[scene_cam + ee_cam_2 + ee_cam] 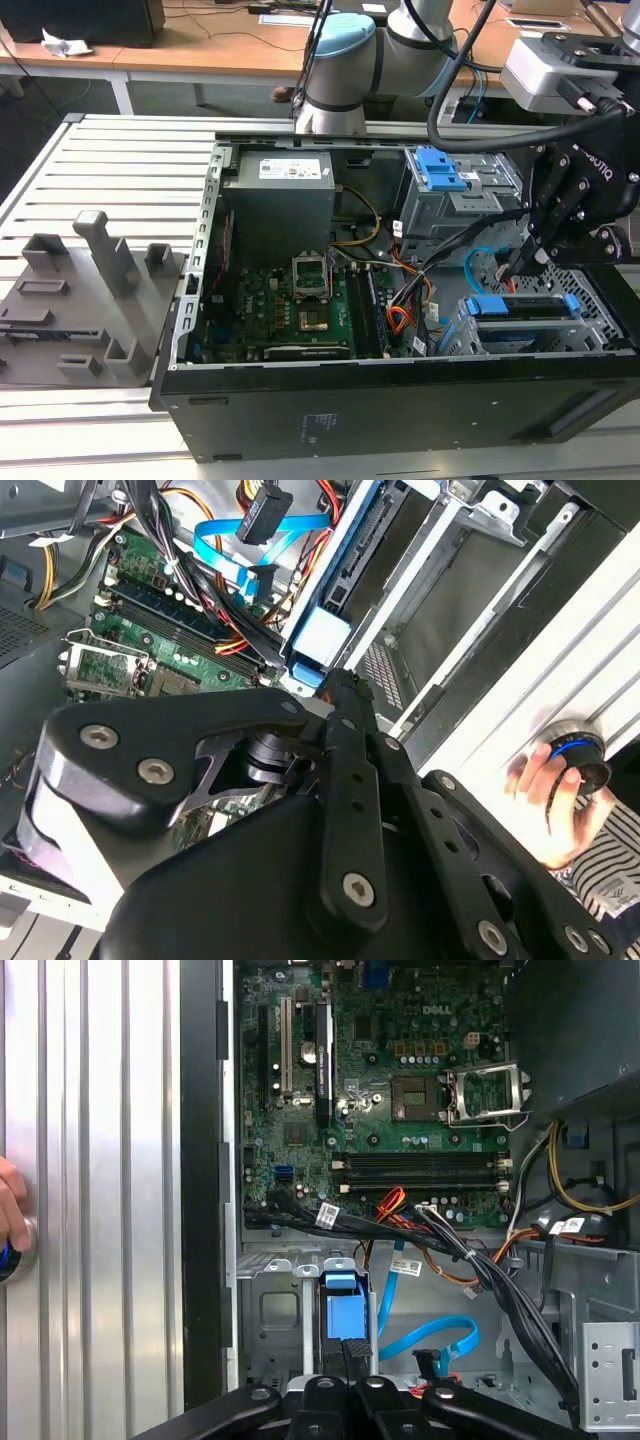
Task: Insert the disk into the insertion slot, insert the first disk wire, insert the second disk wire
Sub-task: 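Insert the disk into the insertion slot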
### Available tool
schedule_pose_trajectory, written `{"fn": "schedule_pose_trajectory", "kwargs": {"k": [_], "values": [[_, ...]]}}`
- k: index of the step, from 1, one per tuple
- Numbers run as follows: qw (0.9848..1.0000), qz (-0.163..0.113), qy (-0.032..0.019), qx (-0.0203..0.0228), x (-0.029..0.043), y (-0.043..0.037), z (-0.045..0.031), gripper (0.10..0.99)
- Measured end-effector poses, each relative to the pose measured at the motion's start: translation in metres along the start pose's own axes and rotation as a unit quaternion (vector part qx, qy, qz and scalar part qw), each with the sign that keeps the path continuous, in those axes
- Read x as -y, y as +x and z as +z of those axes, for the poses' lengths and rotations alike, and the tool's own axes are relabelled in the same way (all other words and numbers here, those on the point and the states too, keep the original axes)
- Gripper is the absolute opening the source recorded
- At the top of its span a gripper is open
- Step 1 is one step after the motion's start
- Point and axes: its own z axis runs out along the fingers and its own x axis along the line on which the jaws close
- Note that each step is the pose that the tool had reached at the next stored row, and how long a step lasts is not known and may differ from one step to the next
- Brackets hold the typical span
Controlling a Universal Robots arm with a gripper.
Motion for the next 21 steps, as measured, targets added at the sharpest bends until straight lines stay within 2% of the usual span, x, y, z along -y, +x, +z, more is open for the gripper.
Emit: {"fn": "schedule_pose_trajectory", "kwargs": {"k": [3, 5, 11, 14, 19, 21], "values": [[1.0000, 0.000, -0.0007, 0.0000, 0.0081, -0.0004, -0.0001, 0.106], [1.0000, 0.000, -0.0019, -0.0001, 0.0130, -0.0005, 0.0035, 0.106], [1.0000, 0.000, -0.0022, 0.0001, 0.0153, -0.0006, 0.0138, 0.106], [1.0000, 0.000, -0.0022, 0.0001, 0.0166, -0.0007, 0.0237, 0.106], [1.0000, 0.000, -0.0022, 0.0000, 0.0178, -0.0007, 0.0329, 0.106], [1.0000, 0.000, -0.0022, -0.0001, 0.0179, -0.0008, 0.0344, 0.106]]}}
